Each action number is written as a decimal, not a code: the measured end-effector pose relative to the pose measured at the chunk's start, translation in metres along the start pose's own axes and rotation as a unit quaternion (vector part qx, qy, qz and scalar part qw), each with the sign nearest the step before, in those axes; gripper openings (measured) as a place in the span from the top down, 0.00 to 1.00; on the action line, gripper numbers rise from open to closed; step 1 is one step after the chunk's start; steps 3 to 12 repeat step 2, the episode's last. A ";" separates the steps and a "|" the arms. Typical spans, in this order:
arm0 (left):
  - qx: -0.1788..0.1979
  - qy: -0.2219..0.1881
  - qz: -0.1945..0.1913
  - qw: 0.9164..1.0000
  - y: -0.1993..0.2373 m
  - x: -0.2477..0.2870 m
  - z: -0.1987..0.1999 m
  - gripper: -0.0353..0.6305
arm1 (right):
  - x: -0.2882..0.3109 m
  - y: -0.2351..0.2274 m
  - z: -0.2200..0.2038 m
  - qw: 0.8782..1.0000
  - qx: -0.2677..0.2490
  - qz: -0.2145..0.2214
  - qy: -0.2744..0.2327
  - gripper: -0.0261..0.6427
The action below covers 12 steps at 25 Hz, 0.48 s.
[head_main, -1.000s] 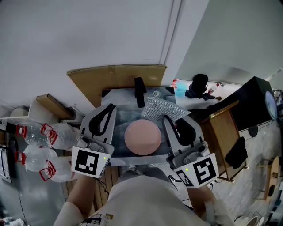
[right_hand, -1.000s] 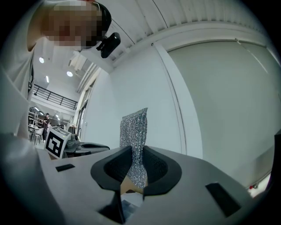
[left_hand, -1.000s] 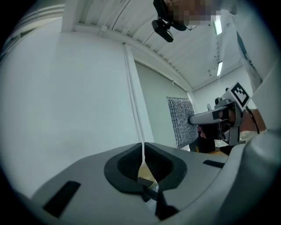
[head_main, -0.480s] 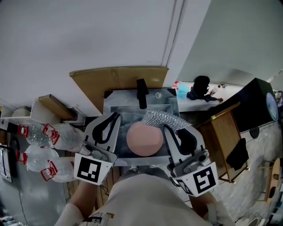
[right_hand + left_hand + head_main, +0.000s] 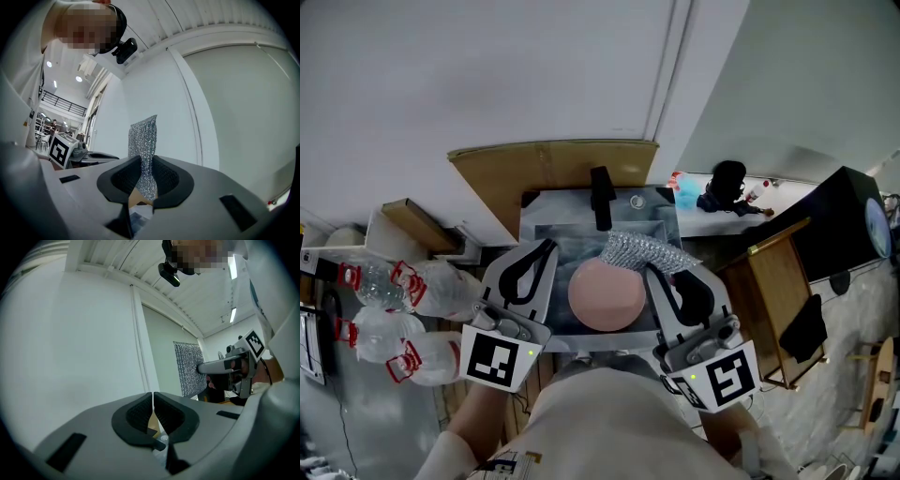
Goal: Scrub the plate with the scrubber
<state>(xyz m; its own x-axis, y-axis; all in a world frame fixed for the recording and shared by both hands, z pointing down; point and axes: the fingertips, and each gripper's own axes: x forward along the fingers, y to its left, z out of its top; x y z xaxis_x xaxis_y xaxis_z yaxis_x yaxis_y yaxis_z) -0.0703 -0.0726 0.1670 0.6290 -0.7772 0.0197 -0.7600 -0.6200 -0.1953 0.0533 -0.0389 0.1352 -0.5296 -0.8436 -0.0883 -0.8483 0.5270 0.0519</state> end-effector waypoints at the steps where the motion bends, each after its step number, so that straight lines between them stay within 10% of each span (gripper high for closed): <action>1: 0.000 0.000 0.001 1.000 0.000 0.000 0.000 0.91 | 0.000 0.000 0.000 1.000 0.000 0.000 -0.001 0.81; 12: -0.001 0.000 0.003 1.000 0.001 -0.001 0.000 0.91 | 0.000 0.000 0.001 1.000 0.000 0.000 -0.001 0.81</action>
